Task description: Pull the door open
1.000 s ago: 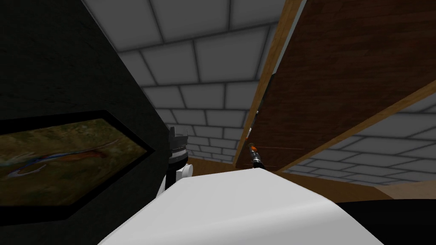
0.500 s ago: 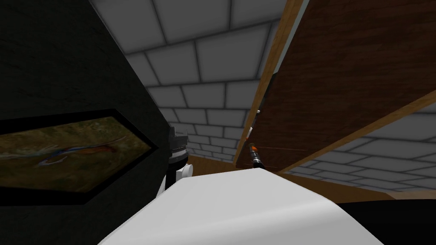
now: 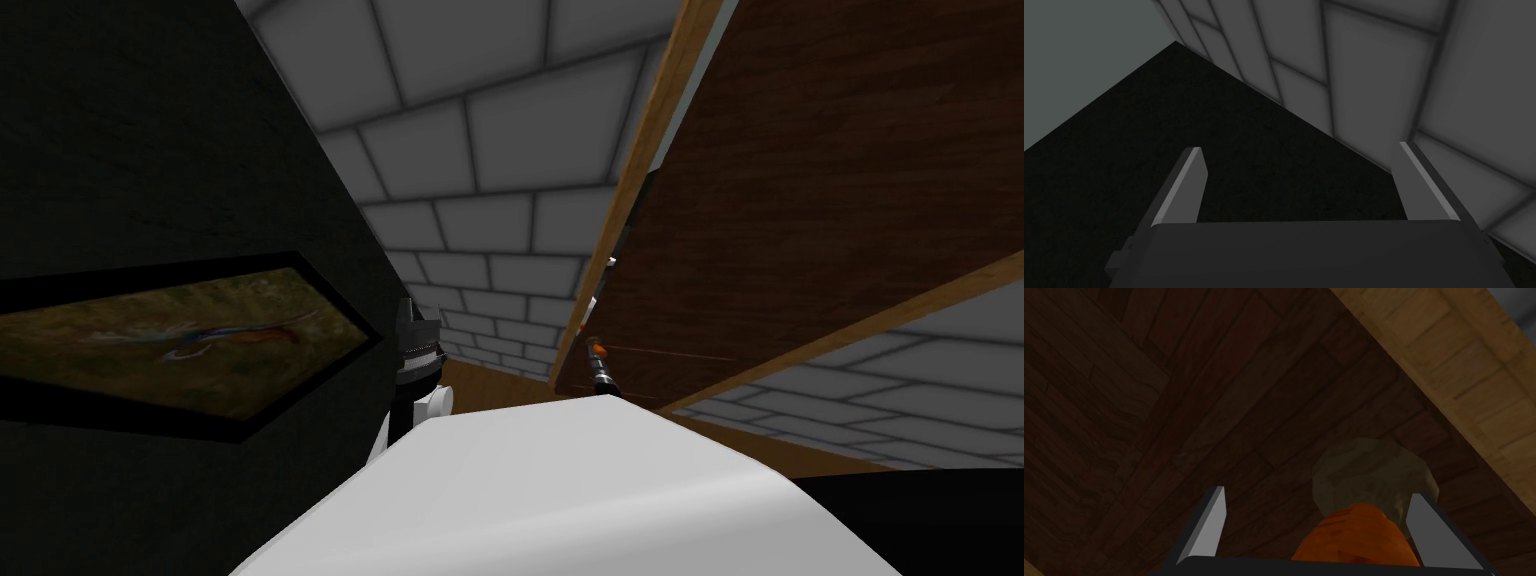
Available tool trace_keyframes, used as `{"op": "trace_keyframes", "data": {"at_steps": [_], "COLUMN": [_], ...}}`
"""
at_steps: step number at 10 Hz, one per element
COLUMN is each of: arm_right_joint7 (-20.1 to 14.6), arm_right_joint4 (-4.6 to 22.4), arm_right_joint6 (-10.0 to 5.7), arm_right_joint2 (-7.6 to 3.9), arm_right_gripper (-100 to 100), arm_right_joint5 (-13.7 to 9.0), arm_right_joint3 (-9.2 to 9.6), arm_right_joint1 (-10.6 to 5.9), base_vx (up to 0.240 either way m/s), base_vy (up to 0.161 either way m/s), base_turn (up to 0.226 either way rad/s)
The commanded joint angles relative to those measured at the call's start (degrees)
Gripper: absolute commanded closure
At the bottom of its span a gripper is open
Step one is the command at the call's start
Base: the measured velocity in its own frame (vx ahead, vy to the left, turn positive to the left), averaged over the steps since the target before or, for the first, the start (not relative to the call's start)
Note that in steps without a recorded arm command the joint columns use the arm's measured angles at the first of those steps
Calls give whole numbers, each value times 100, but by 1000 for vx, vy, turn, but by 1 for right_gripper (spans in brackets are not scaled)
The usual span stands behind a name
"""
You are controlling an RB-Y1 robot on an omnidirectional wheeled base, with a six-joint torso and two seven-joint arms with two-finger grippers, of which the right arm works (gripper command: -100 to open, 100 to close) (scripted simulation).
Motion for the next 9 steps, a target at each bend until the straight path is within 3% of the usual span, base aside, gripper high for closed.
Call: {"op": "trace_keyframes", "data": {"at_steps": [1, 4, 9], "arm_right_joint7": [-185, -397, -1084], "arm_right_joint4": [-183, -187, -203], "arm_right_joint6": [139, 114, 31], "arm_right_joint2": [-82, -100, -162], "arm_right_gripper": [100, 100, 100], "arm_right_joint5": [-81, -149, -381], "arm_right_joint3": [-79, -38, 104], "arm_right_joint1": [123, 133, 168], "base_vx": [-28, -30, -46], "base_vy": [-35, 1, -24], "base_turn": [65, 33, 80]}}
